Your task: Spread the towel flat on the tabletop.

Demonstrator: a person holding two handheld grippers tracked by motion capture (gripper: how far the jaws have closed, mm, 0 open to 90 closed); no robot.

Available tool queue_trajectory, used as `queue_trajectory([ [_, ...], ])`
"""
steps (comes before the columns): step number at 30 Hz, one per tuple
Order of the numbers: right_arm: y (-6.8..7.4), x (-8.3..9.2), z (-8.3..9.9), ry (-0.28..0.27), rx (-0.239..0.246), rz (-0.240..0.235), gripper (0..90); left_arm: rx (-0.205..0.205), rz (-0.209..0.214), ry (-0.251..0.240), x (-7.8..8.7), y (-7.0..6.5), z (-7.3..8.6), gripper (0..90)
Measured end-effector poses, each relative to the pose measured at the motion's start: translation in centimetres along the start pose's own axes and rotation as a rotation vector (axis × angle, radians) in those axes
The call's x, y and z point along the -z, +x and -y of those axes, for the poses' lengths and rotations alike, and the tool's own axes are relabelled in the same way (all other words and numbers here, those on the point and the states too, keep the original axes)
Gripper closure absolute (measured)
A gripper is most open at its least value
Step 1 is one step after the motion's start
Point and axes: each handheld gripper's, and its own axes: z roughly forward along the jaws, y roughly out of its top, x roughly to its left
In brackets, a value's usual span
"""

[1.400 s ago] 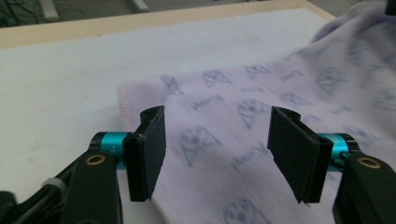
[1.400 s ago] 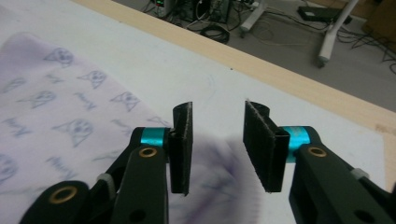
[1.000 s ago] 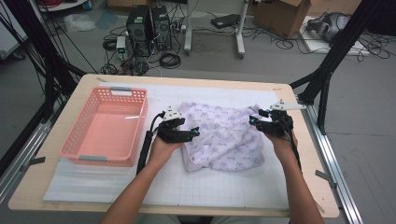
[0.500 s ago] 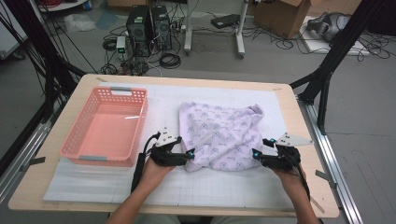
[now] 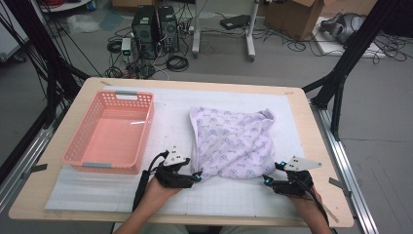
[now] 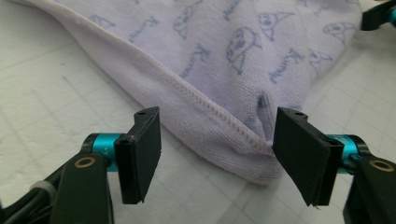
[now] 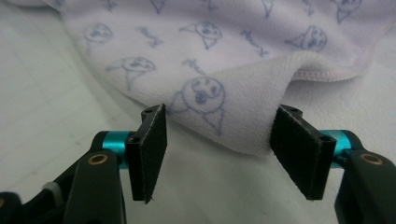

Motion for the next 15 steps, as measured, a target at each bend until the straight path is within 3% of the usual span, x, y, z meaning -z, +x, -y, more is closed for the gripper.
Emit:
queue_trajectory([
  [4,0.0,-0.7,0.0,0.015,0.014,0.019,54.8,-0.043,0.017,0.05,-0.7,-0.6,-0.2,41.9],
  [7,0.1,-0.7,0.0,0.012,0.02,-0.003,78.6,-0.053,0.069,0.061,-0.8,-1.0,-0.3,66.2],
  [8,0.0,-0.7,-0.1,0.006,0.028,-0.015,81.9,-0.057,0.07,0.061,-0.8,-1.1,-0.3,69.8],
  [12,0.5,0.1,0.0,-0.003,0.025,-0.085,83.7,-0.021,0.079,0.048,0.2,-0.7,-0.3,77.2],
  [15,1.2,1.6,-0.1,-0.036,0.043,-0.105,83.8,0.003,0.072,-0.035,2.3,-0.2,-0.7,77.7],
])
